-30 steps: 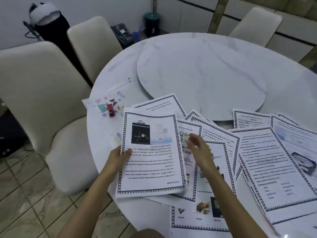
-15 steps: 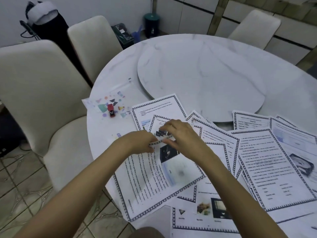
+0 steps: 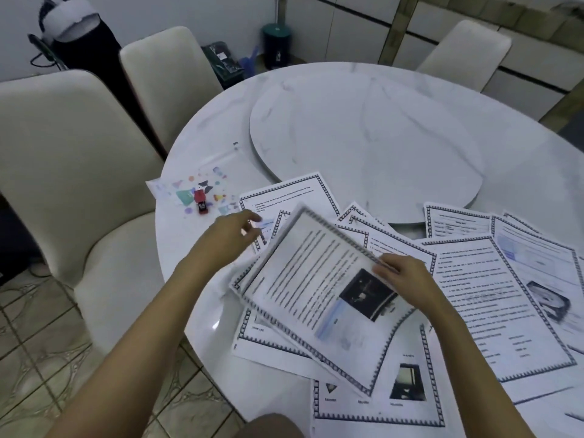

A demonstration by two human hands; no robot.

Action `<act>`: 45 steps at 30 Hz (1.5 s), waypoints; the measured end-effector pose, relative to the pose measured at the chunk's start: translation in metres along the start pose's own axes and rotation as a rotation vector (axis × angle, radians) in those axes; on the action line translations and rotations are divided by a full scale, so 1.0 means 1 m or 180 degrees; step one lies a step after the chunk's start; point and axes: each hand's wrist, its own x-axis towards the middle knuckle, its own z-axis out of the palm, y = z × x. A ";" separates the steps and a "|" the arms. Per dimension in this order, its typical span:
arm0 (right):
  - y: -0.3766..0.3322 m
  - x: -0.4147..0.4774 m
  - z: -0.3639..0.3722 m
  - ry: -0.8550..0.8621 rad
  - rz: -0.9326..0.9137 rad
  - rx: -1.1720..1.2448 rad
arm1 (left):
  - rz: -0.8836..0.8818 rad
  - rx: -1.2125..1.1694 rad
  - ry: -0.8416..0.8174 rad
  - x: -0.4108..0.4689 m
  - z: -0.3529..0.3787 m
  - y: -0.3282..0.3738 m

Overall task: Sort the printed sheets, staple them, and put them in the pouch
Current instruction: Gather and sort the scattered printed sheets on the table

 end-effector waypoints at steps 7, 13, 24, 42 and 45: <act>0.053 -0.034 0.017 0.1019 0.0995 0.1019 | -0.0793 -0.0448 -0.0096 -0.024 0.049 -0.035; 0.047 -0.049 0.036 0.1397 0.1327 0.1602 | -0.0891 -0.0371 0.0228 -0.035 0.080 -0.027; 0.058 -0.050 0.054 0.1403 0.1307 0.1849 | -0.1084 -0.0766 0.0358 -0.028 0.095 -0.010; 0.067 -0.052 0.040 0.1792 0.1342 0.1944 | -0.1087 -0.1157 0.0819 -0.034 0.111 -0.003; 0.074 -0.054 0.030 0.1928 0.1319 0.1979 | -0.1110 -0.1166 0.0871 -0.035 0.110 -0.005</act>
